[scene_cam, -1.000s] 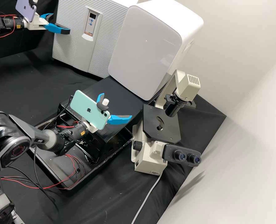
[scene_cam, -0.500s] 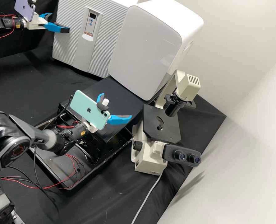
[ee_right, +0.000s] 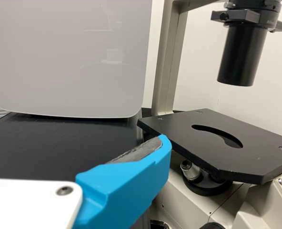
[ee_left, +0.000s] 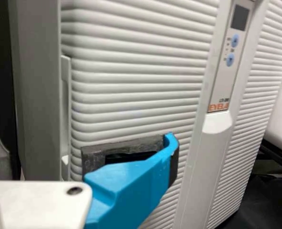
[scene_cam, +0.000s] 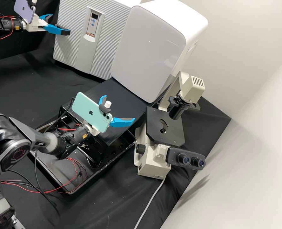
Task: Open the incubator door
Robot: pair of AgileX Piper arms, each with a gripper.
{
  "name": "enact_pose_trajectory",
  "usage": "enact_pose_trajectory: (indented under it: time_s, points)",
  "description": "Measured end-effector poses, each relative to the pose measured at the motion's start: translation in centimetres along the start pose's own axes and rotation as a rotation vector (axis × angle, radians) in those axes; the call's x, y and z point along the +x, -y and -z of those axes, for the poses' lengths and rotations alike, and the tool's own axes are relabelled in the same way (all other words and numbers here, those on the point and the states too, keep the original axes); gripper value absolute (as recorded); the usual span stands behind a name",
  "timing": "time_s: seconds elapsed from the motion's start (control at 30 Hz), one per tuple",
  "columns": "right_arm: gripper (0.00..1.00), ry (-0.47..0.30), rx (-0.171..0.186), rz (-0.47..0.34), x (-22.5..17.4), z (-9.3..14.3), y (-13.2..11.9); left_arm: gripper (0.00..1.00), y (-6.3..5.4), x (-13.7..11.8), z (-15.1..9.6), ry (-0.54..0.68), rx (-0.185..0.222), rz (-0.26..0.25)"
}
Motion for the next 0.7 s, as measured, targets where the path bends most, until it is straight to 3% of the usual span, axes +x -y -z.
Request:
enact_pose_trajectory:
  time_s: [0.17, 0.7]
  points:
    - [1.00, 0.000, 0.000, 0.000, 0.00, 0.00, 0.00, 0.00, 0.01, -0.02, -0.37, 0.016, 0.028, -0.007]
    - [1.00, 0.000, 0.000, 0.000, 0.00, 0.00, 0.00, 0.00, -0.17, -0.24, -0.53, 0.020, 0.028, -0.011]
